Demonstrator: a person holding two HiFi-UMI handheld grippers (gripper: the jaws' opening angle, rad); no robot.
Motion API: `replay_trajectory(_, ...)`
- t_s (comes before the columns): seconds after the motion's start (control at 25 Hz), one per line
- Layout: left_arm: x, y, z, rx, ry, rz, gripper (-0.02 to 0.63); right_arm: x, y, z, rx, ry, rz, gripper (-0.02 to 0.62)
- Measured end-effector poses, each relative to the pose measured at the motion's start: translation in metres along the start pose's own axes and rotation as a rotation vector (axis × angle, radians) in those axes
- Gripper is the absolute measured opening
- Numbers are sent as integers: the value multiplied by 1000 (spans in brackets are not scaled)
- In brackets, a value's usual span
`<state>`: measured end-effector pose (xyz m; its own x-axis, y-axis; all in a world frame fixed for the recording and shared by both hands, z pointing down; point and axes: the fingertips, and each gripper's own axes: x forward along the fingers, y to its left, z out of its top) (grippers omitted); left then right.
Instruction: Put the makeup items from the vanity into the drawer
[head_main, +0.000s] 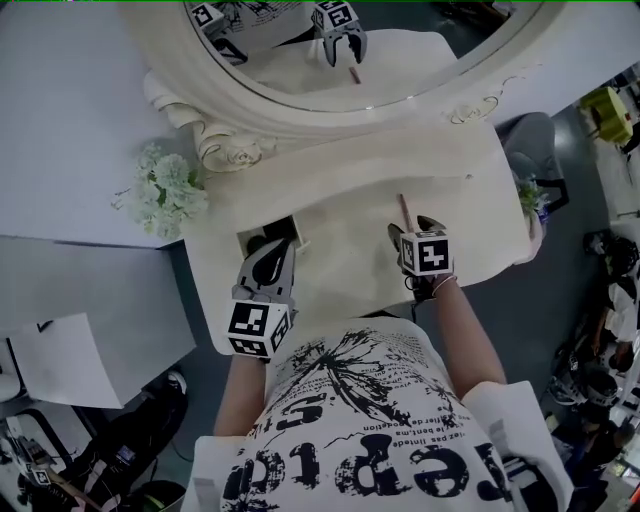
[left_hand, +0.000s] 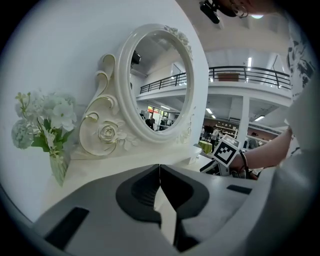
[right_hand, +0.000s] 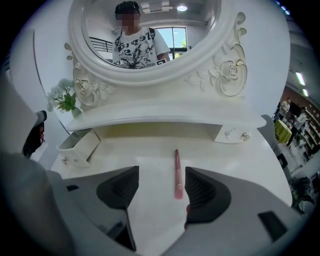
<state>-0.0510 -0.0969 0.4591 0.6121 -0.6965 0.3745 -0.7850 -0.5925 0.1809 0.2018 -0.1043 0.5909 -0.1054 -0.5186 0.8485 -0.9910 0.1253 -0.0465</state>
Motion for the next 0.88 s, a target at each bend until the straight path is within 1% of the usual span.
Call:
replay_trajectory(0.2,20,-10,0,1,26,14,20,18,-23,-4,24,47,-4,232)
replay_trajectory(0.44,39,-18,-2,-6,37,34,21,41,-34,-7,3,94,7,191)
replay_trajectory(0.48,41,-19,-2,-5,38,37,21,45,-36,-10,-3,111,-3,163)
replay_trajectory(0.52,42,-21,-1,-3,37,40,21,47,-37,-13,-11,126,-16,102)
replay_trajectory(0.56,43,-23,0,-2,35,43,21,48,-38,-15,-25,133,-27,65)
replay_trajectory(0.72,42,-26,5,8,17,50,20,50,-38,-16,-93,127,-31,61)
replay_trajectory(0.88,33,-25,10,22,-3,59,21,46,-37,-14,-92,126,-26,60)
